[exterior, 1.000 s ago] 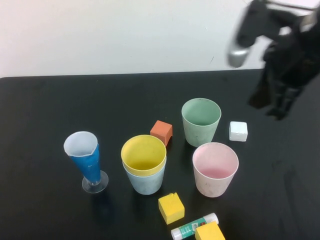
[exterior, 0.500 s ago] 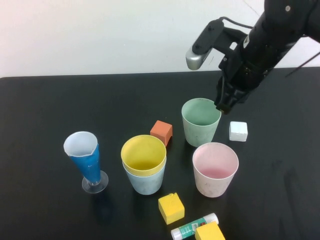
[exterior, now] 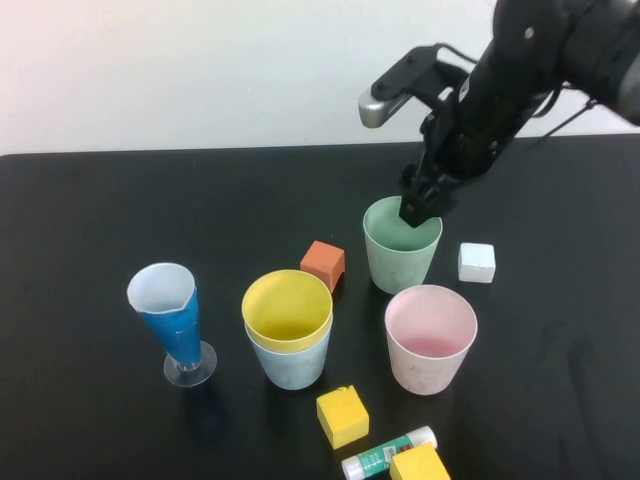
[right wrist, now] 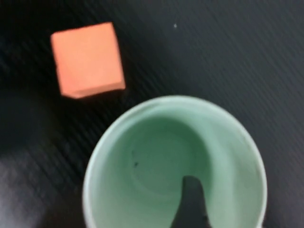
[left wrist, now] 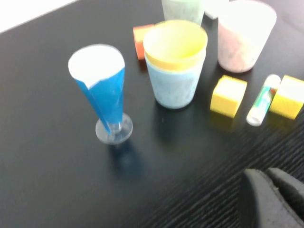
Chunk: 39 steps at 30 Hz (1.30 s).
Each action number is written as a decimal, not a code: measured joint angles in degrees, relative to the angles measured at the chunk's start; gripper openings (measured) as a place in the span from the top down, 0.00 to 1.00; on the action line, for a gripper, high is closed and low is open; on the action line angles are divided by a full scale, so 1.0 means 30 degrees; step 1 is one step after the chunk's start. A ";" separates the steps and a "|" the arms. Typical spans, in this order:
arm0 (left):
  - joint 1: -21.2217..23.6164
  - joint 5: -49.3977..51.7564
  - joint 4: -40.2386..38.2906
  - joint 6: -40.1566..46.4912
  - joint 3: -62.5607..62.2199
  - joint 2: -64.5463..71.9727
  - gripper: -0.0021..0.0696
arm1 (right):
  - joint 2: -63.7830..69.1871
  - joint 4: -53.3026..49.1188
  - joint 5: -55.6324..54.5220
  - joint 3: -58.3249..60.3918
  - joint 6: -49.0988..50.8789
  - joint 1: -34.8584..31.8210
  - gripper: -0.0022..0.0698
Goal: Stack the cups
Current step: Pick up the green cup, then place the green cup on the pink cup
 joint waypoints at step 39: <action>0.0000 -0.4334 0.0277 -0.0006 0.2541 0.0000 0.97 | -0.7360 0.2177 0.2581 0.7225 -0.1401 0.0224 0.92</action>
